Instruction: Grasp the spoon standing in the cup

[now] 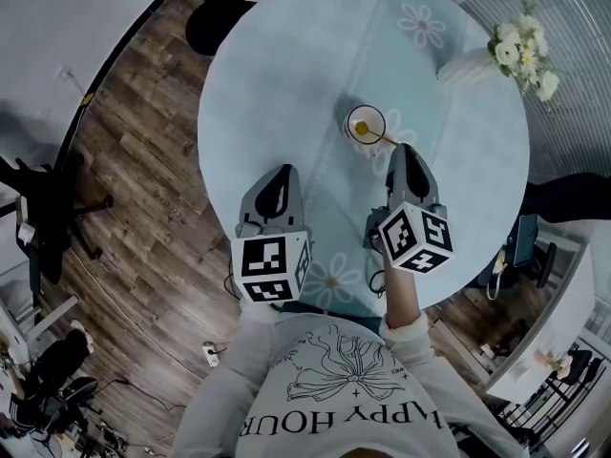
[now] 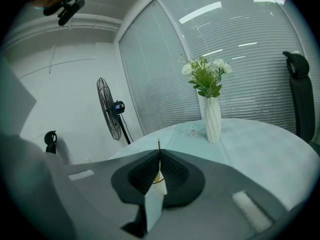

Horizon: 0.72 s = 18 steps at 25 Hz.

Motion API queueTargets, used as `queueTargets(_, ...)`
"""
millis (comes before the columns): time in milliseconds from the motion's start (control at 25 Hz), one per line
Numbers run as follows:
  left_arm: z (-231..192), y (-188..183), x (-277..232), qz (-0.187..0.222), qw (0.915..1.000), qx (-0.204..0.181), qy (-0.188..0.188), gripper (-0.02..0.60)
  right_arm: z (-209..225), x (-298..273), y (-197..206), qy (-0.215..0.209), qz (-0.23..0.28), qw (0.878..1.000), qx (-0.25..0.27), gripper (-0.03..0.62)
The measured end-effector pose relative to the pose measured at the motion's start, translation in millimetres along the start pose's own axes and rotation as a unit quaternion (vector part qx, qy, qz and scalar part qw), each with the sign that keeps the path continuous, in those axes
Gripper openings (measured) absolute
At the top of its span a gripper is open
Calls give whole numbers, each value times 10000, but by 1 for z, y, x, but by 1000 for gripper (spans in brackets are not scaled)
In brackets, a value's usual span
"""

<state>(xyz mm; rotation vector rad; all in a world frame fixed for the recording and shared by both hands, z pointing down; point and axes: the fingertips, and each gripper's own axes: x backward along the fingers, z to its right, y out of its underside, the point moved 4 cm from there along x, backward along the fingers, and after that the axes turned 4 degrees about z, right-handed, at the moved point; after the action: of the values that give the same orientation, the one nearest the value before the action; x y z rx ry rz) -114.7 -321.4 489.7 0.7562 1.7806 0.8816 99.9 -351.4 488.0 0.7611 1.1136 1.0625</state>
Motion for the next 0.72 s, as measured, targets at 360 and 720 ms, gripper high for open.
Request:
queueTargets(360, 15, -22, 27, 376, 9992, -110, -11, 6, -10, 28, -28, -181, 319, 9993, 51, 15)
queueTargets(720, 30, -40, 58, 750, 9970, -181, -55, 6, -23, 57, -54, -404, 627, 9972, 84, 15)
